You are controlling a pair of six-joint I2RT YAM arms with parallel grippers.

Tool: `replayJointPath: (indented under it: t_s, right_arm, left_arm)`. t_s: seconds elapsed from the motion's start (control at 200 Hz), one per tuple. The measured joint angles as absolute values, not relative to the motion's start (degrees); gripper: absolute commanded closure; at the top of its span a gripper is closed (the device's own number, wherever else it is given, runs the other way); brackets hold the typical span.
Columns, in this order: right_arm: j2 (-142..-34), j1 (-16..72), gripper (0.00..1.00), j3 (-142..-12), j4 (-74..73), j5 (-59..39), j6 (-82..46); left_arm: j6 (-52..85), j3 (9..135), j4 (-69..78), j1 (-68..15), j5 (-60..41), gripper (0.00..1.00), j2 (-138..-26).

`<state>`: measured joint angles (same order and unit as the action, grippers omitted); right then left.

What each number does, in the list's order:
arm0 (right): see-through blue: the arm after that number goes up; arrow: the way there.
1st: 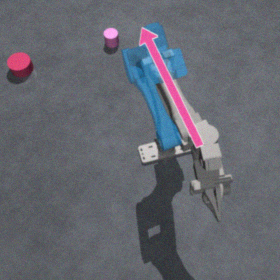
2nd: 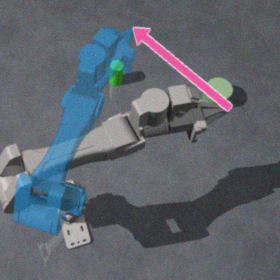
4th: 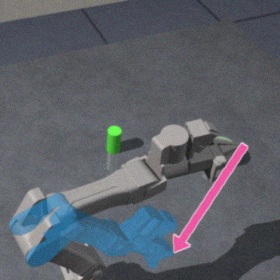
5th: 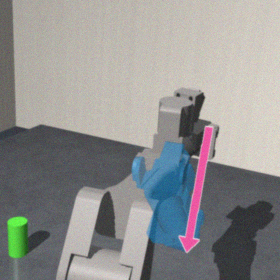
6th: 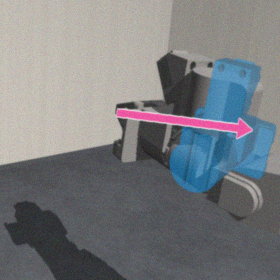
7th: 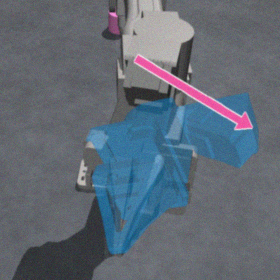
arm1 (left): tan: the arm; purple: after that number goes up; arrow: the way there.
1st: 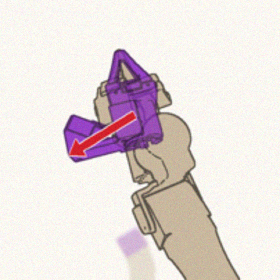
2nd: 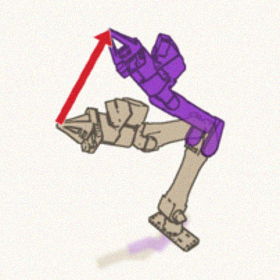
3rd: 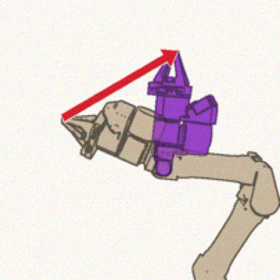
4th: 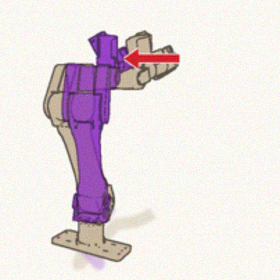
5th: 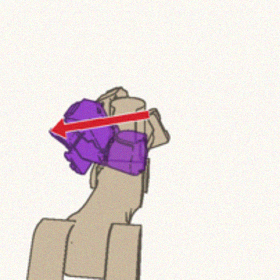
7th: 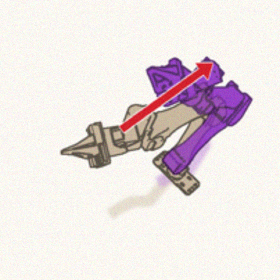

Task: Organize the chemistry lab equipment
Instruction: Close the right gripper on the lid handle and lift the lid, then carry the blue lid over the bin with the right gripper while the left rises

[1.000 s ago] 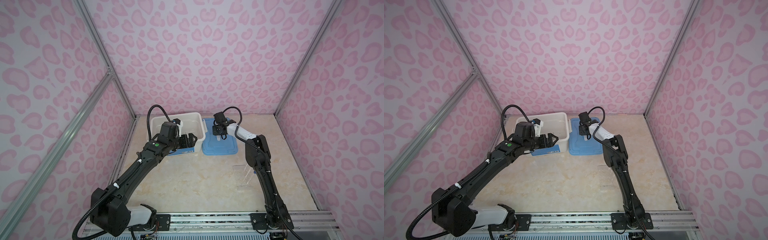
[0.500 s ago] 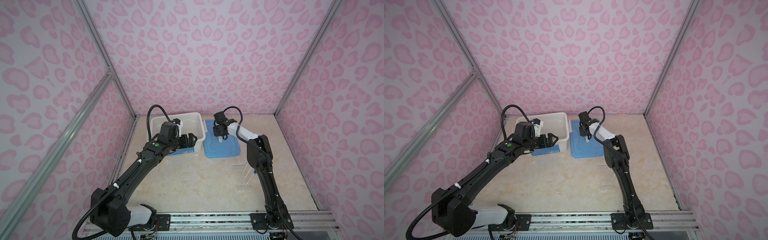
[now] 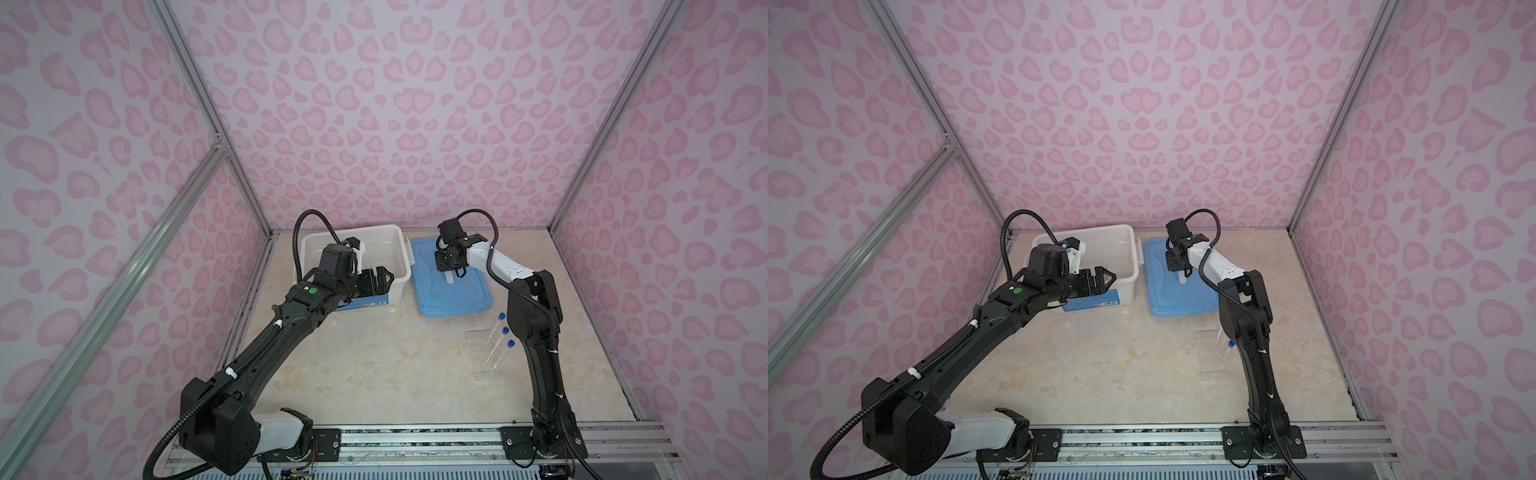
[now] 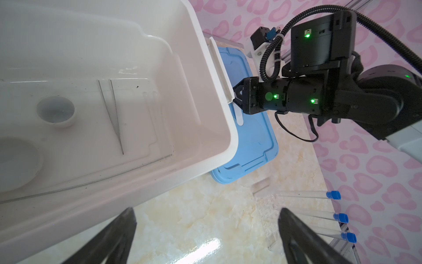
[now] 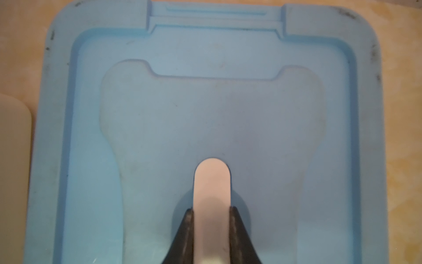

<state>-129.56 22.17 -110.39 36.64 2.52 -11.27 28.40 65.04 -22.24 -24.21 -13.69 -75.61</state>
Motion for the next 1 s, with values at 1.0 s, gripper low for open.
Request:
replayJointPath:
  t_s: [1.0]
  right_arm:
    - [-106.15, 23.77, 0.9, -111.7, 40.64, 0.56, -1.93]
  left_arm:
    - [24.77, 81.67, -30.37, -12.34, -13.45, 0.02, -73.21]
